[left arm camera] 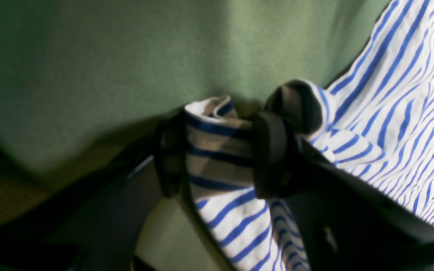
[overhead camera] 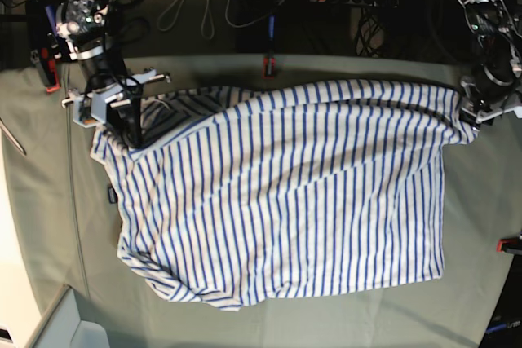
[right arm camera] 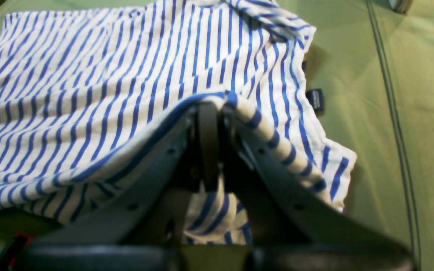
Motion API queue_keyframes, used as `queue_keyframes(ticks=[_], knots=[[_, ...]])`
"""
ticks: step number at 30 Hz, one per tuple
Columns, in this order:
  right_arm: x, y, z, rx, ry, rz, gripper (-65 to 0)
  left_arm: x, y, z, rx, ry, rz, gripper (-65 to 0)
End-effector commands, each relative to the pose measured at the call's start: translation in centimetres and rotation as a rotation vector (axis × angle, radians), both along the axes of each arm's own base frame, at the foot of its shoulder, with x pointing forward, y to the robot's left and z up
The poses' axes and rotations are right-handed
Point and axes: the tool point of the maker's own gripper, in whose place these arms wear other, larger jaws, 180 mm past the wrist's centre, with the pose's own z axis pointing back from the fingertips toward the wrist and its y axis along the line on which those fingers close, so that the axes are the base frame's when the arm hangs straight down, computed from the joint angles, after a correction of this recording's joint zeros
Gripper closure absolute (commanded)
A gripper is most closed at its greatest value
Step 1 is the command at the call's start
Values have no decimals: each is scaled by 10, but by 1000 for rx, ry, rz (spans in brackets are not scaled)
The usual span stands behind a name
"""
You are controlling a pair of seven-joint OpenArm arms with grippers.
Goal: Layout the t-shirt on the table in an organized manner, then fold the t-shirt properly
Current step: 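Pull the held shirt edge taut between both grippers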
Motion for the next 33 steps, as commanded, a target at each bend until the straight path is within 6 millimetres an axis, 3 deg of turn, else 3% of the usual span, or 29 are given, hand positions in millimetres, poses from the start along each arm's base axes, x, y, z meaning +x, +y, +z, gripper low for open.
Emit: queue_keyframes(ticks=[1,3,8,13,18,26,29,33], knots=[[5,-4,15,2,-60,-10,0,4,3,5,4,-4,-6,-282],[5,-4,15,2,-60,-10,0,4,3,5,4,-4,-6,-240],[2,-17,15,-10,-57,-43,0,0,6,4,8,4,-1,0],[2,-17,15,-12,-57,-45,0,-8,13,13,38,7,-15,-2],[-7,-16,25,-34,-68,-32,0,-25,13,49,121,-20,-84,-2],[-20,-17,56,-40,-133,-37,0,-54,37,115,142,-182,12,-2],[-26,-20,71,-27,-166,-48,0,-63,38,122,112,-183,11,-2],[-36,-18,73,-24,-161,-41,0,-73,41,119,78,-160,25,-2]])
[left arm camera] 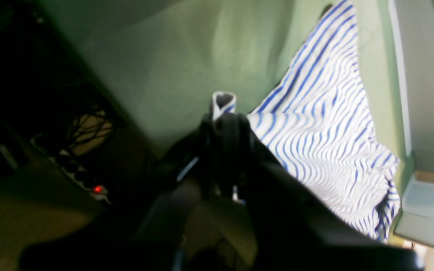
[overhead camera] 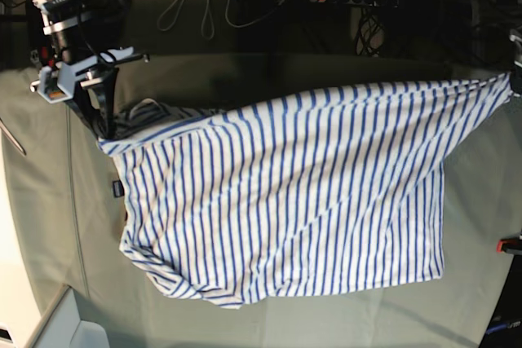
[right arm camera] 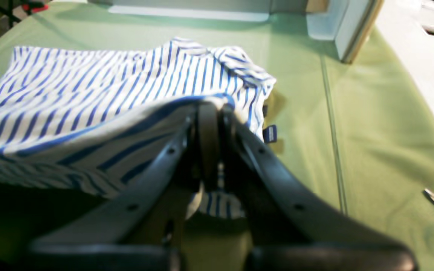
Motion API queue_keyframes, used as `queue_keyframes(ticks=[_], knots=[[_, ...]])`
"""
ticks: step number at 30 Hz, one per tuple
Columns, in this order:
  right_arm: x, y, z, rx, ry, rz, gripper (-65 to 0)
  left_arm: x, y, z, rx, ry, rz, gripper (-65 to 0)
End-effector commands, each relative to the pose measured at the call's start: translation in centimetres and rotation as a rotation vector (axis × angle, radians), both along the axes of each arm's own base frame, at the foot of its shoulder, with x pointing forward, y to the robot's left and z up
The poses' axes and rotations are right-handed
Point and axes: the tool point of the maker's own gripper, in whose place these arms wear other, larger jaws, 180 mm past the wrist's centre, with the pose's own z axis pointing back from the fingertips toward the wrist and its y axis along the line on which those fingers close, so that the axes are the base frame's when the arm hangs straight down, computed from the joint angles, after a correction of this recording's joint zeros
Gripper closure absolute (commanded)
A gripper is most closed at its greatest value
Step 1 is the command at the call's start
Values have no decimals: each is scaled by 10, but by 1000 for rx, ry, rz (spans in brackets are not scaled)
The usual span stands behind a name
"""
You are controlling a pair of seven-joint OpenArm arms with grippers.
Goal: Layout the t-shirt on the table in an organized manner, then fold the t-shirt properly
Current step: 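Pull the held shirt edge taut between both grippers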
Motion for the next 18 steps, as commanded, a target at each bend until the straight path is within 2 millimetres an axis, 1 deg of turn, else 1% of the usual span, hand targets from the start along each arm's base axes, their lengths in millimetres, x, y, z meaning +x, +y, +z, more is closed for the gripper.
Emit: queue_keyframes(ticks=[1,6,8,12,15,18], knots=[[0,-2,11,11,-46,-9,0,2,6,10,24,-24,9,-2],[-1,-4,8,10,-32,-14,0,2,4,8,17,-29,15,-2],[-2,-5,6,5,-27,-10,0,11,4,12,19,-52,17,-2],[-4,-9,-5,5,2,-6,0,18,5,16,21,-70,12,-2],[-5,-12,-15,5,28,2,0,34,3,24,17,-112,8,-2],[-4,-14,-19,9,33,1,0,53,-4,30,0,-154,-9,-2]])
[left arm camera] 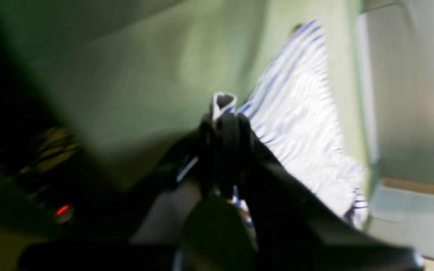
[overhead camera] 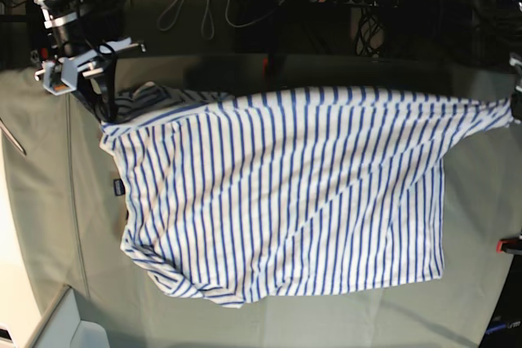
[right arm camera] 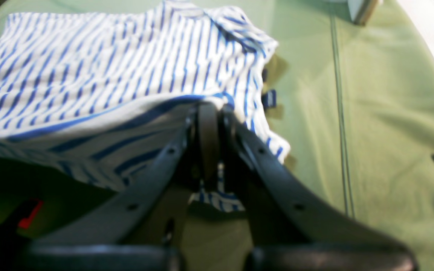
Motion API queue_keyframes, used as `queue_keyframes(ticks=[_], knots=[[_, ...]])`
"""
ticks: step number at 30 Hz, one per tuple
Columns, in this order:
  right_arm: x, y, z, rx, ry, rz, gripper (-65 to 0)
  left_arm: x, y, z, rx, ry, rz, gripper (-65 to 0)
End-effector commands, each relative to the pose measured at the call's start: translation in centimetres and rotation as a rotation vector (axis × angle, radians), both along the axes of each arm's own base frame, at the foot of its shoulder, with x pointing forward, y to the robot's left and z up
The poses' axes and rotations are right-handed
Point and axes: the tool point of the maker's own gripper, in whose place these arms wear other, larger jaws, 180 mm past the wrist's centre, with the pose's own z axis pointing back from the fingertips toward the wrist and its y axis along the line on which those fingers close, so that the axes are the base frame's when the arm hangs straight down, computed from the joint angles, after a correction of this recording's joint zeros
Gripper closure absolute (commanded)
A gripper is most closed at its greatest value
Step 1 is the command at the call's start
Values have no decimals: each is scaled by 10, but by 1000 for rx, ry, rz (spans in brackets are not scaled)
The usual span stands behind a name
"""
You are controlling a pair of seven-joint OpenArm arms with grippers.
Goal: Layout the t-shirt on the table in an organized manner, then fold the t-shirt properly
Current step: 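Pull the held shirt edge taut between both grippers, then fold the held shirt edge over onto the shirt with both grippers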
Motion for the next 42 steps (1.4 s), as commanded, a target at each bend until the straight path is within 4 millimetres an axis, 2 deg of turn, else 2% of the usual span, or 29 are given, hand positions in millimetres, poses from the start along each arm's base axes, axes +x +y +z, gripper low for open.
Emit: queue_keyframes(ticks=[1,3,6,10,17,23,28,32,36,42], knots=[[6,-2,17,9,-69,-6,0,12,-2,13,13,-37,-22,-2],[9,-2,19,9,-80,-6,0,28,-13,16,14,-54,-64,-2],[25,-4,29,0,-121,-9,0,56,-28,24,10,-94,-117,-1],[42,-4,41,0,-172,-9,0,85,-38,33,67,-94,-154,-1],[80,-16,36,-55,-98,2,0,132,-50,25,60,-67,-196,-1],[108,-35,31,-88,-64,4,0,156,-52,11,9,-35,-196,-1],[123,-44,23,-86,-33,2,0,173,-51,2,-1,-1,-188,-1],[129,-44,17,-70,-21,3,0,180,-42,3,29,-11,-148,-1],[133,-42,14,-58,-16,6,0,194,-44,8,96,-11,-169,-1],[142,-32,-1,-94,31,42,0,206,-52,-5,152,-8,-179,-1]])
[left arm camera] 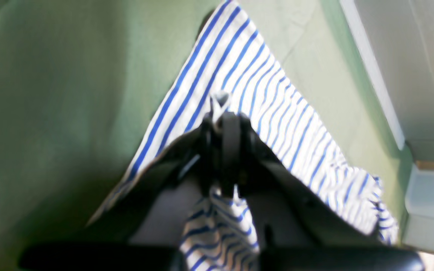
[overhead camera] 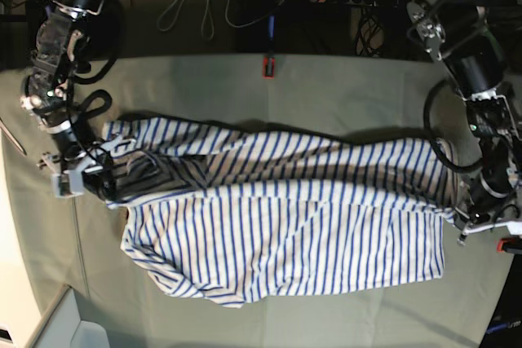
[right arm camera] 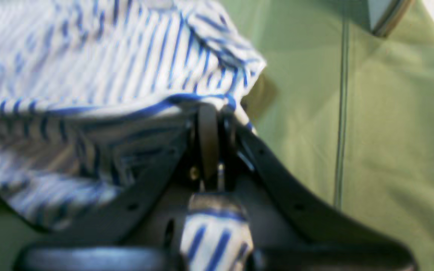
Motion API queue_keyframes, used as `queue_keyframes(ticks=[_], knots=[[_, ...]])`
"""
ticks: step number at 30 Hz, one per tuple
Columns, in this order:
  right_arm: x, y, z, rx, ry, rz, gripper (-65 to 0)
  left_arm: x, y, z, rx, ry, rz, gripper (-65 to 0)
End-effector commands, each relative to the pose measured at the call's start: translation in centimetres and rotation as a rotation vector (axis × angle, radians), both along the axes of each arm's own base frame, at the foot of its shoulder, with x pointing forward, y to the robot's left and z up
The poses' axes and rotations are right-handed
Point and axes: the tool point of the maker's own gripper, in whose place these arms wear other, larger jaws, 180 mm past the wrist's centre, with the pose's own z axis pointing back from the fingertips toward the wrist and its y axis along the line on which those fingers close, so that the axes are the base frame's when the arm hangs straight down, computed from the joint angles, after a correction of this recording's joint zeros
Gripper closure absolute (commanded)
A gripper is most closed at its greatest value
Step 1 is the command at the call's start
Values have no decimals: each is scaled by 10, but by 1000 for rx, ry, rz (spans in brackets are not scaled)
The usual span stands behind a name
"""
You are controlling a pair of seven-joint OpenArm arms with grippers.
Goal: Layout the t-shirt on the table in an organized manner, then fold the t-shirt properly
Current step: 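Fold the held shirt edge over onto the shirt with both grippers, then regrasp the folded edge with both grippers and drag it toward the collar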
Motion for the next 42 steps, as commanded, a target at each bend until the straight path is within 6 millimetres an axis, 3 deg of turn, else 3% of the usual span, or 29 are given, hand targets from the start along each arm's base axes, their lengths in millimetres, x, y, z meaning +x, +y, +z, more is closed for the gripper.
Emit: queue_keyframes(ticks=[1,8,10,15,17,20,24,30,34,38,42], knots=[[12,-5,19,-4,-69,-10,0,11,8,18,30,-52,8,-1],[26,-9,15,-12,-54,-13,0,21,9,9,45,-34,3,-5],[26,-10,14,-18,-52,-11,-6,20,12,8,48,-24,6,-47],[26,-14,17,-28,-55,-13,-201,26,12,18,46,-49,3,-294],[26,-16,23,-37,-73,-18,-265,28,14,24,53,-65,4,-354],[23,-31,34,-36,-104,-72,-318,28,15,40,83,-103,3,-376],[14,-44,43,-38,-130,-132,-326,4,16,46,149,-119,-7,-375],[-19,-46,20,-44,-65,-145,-326,-45,-2,-9,128,-6,-23,-377],[-34,-42,5,-34,-21,-146,-326,-63,-15,-48,67,79,-23,-378],[-44,-39,-4,-23,3,-154,-326,-70,-17,-68,35,130,-19,-377],[-53,-38,-11,-25,27,-149,-326,-73,-17,-71,35,139,-19,-376]])
